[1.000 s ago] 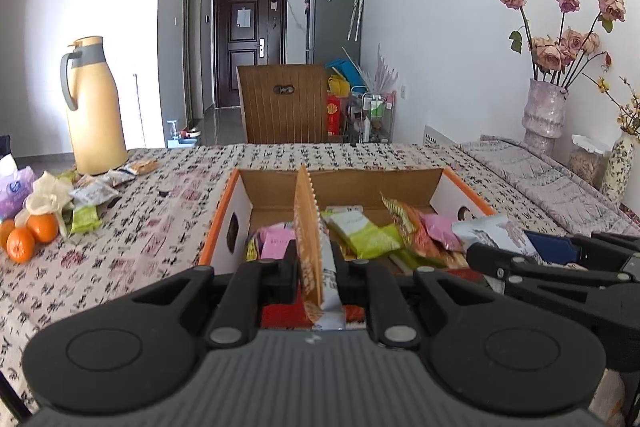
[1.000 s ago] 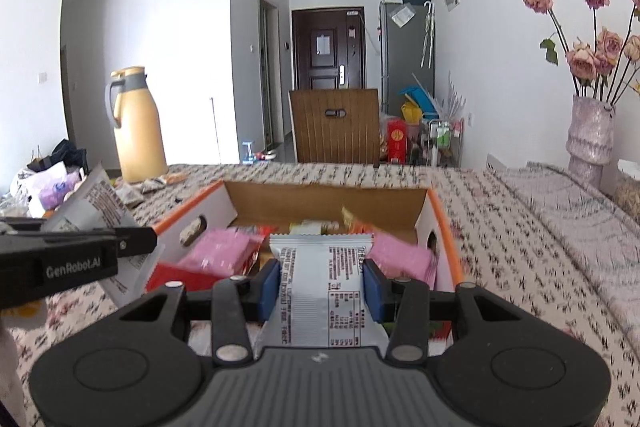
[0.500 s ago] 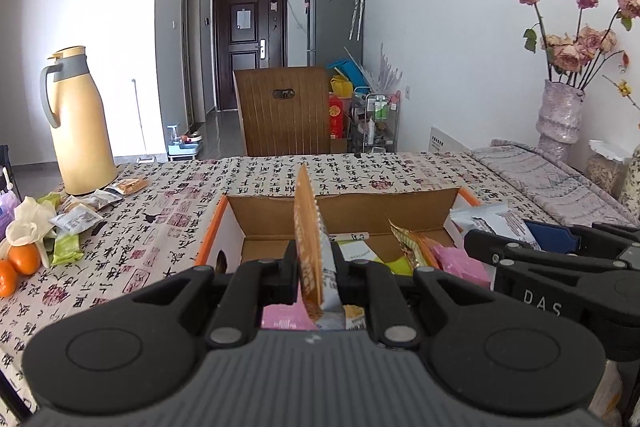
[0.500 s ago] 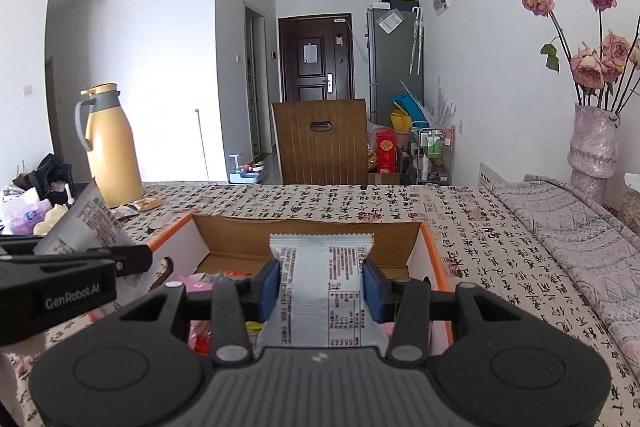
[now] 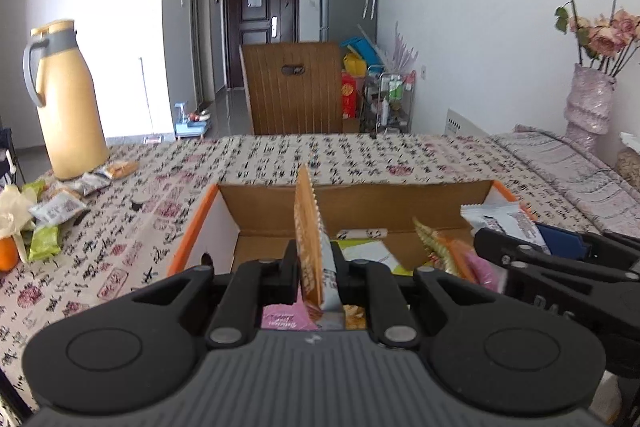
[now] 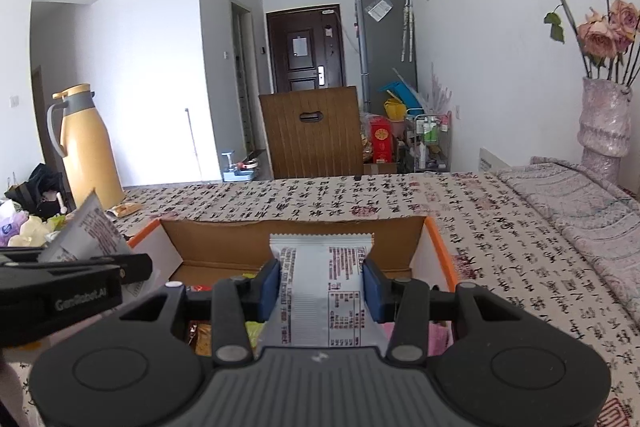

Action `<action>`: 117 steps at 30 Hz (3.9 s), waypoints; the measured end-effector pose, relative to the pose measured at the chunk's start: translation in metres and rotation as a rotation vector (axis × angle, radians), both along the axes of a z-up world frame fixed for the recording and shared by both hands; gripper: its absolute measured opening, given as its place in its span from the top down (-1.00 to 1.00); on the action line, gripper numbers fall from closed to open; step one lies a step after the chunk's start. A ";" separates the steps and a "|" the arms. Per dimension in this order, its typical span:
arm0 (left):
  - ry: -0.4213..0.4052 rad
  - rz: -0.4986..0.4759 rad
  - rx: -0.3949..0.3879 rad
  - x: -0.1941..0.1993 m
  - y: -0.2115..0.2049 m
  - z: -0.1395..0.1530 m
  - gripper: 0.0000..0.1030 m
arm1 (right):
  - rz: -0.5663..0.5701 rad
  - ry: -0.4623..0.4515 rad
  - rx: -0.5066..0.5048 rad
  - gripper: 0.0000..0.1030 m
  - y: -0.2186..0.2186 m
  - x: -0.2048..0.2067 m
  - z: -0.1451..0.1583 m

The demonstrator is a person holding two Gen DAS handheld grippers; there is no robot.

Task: Organize snacks
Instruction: 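Carry both white packets into the cardboard box and open both tools, then move both tools back over the white packets beside the box, then grasp a white packet with the left tool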

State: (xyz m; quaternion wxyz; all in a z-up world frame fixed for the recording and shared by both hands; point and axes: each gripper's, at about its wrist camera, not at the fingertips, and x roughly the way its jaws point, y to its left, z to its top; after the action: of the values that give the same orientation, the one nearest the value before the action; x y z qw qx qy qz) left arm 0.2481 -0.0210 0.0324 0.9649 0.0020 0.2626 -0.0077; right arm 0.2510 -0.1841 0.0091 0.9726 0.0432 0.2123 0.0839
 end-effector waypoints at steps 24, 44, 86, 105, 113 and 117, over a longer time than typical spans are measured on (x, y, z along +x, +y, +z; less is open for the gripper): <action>-0.007 0.085 -0.005 0.001 0.016 -0.008 -1.00 | -0.027 0.064 -0.020 -1.00 -0.003 0.002 -0.019; -0.036 0.110 -0.016 -0.017 0.018 0.012 -1.00 | -0.049 0.025 -0.044 -1.00 -0.004 -0.017 -0.001; 0.048 0.097 0.018 -0.157 0.047 -0.027 -1.00 | 0.025 0.121 -0.052 -1.00 -0.014 -0.171 -0.032; 0.103 0.123 0.045 -0.155 0.072 -0.041 -1.00 | -0.001 0.127 -0.025 -1.00 -0.026 -0.187 -0.048; 0.145 0.077 0.087 -0.124 0.076 -0.048 -1.00 | -0.029 0.143 -0.040 -1.00 -0.027 -0.182 -0.051; 0.168 0.062 0.103 -0.111 0.074 -0.054 -1.00 | -0.040 0.149 -0.049 -1.00 -0.029 -0.180 -0.052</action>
State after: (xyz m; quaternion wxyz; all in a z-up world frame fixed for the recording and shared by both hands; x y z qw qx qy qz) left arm 0.1371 0.0533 -0.0216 0.9378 0.0426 0.3427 0.0355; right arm 0.0708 -0.2127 -0.0425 0.9563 0.0299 0.2853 0.0559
